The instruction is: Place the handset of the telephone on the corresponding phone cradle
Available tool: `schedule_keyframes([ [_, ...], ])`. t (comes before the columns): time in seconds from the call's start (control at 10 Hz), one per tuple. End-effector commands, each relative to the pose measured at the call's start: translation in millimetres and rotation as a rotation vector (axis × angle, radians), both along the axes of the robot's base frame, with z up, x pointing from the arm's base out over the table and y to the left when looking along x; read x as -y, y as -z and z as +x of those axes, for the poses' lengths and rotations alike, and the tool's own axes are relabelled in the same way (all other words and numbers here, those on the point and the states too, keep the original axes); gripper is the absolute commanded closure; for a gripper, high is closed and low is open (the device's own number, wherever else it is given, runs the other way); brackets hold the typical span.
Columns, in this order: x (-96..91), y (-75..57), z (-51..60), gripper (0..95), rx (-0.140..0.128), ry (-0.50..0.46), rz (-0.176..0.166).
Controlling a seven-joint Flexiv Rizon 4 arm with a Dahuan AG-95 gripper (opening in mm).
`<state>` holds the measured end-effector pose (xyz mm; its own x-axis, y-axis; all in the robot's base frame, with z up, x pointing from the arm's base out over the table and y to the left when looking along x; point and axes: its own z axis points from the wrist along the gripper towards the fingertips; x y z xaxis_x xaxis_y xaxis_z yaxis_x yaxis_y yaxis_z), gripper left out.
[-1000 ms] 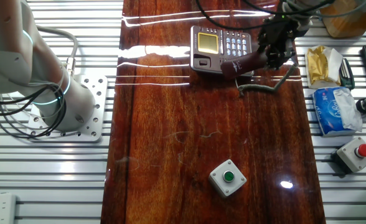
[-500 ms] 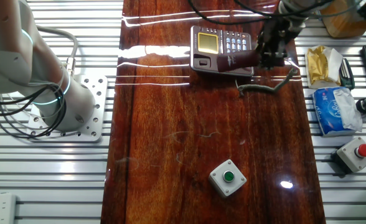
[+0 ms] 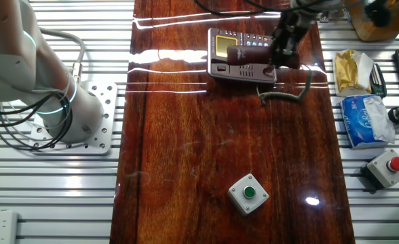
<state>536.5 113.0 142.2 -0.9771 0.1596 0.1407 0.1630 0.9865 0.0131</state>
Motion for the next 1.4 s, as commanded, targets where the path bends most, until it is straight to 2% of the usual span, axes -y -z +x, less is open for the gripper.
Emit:
schedule_keyframes([
  [0.1, -13.3, 7.0, -0.3, 95.0, -0.006, 0.027, -0.002],
  [0.4, -18.7, 14.2, -6.6, 95.0, -0.01, 0.016, 0.005],
  [1.0, -18.7, 32.6, -11.2, 95.0, 0.0, -0.021, -0.026],
  [1.4, -19.8, 44.4, -20.0, 95.0, 0.002, -0.03, -0.033],
])
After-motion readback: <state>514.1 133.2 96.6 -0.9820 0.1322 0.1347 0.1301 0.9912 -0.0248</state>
